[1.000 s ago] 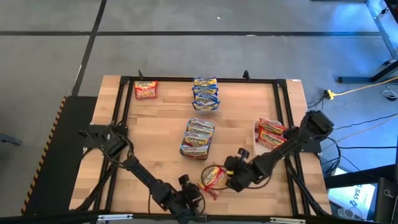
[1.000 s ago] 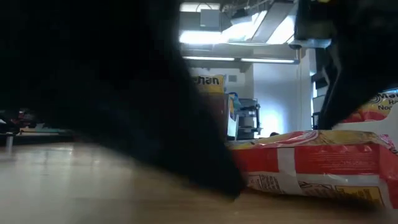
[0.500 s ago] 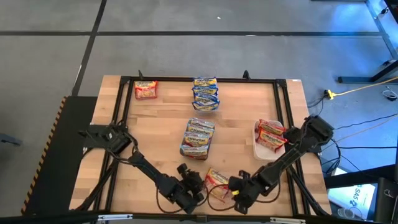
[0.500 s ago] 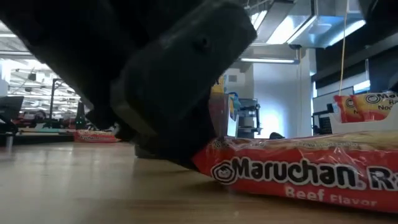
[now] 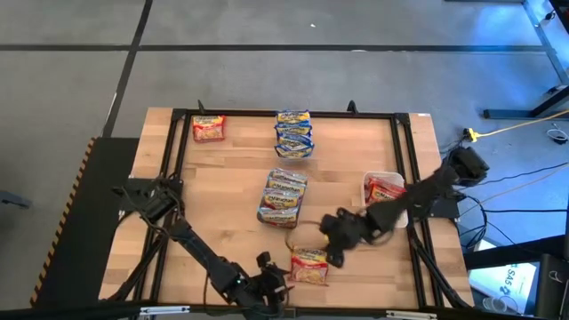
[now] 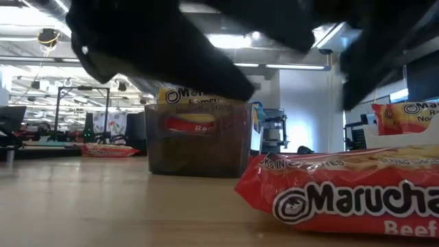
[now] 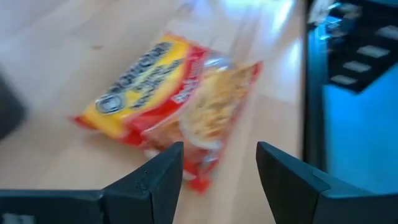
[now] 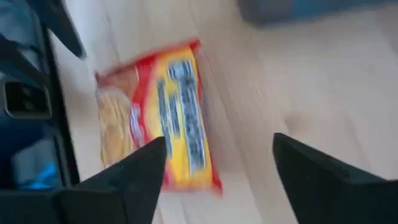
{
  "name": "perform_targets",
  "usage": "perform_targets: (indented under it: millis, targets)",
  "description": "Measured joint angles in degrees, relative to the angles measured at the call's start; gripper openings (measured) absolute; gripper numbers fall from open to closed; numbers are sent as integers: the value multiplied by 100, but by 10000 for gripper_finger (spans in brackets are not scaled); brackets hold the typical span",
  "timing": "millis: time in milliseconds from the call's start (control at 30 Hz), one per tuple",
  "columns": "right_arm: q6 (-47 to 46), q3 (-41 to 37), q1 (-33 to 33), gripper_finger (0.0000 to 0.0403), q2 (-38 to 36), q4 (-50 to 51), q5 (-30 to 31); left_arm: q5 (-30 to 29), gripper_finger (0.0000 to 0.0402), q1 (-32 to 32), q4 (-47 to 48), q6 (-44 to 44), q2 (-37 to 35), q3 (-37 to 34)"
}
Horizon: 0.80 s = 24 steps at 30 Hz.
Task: Sort Maruchan noodles
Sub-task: Put the red noodle pack into the white bin
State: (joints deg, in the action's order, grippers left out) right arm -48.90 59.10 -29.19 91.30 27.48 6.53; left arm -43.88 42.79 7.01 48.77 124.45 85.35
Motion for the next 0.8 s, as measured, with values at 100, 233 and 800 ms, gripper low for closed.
perform_targets:
  millis: [100, 233, 800]
  targets:
    - [405, -469, 494, 285, 96, -1087, -724, -10, 196, -15, -142, -19, 99, -2]
    - [421, -1022, 871, 287, 362, -2191, -1506, 115, 196, -38, -245, -31, 235, 6]
    - [226, -1210, 940, 282, 1130, -3344, -2517, 536, 196, -330, -383, -137, 642, -6]
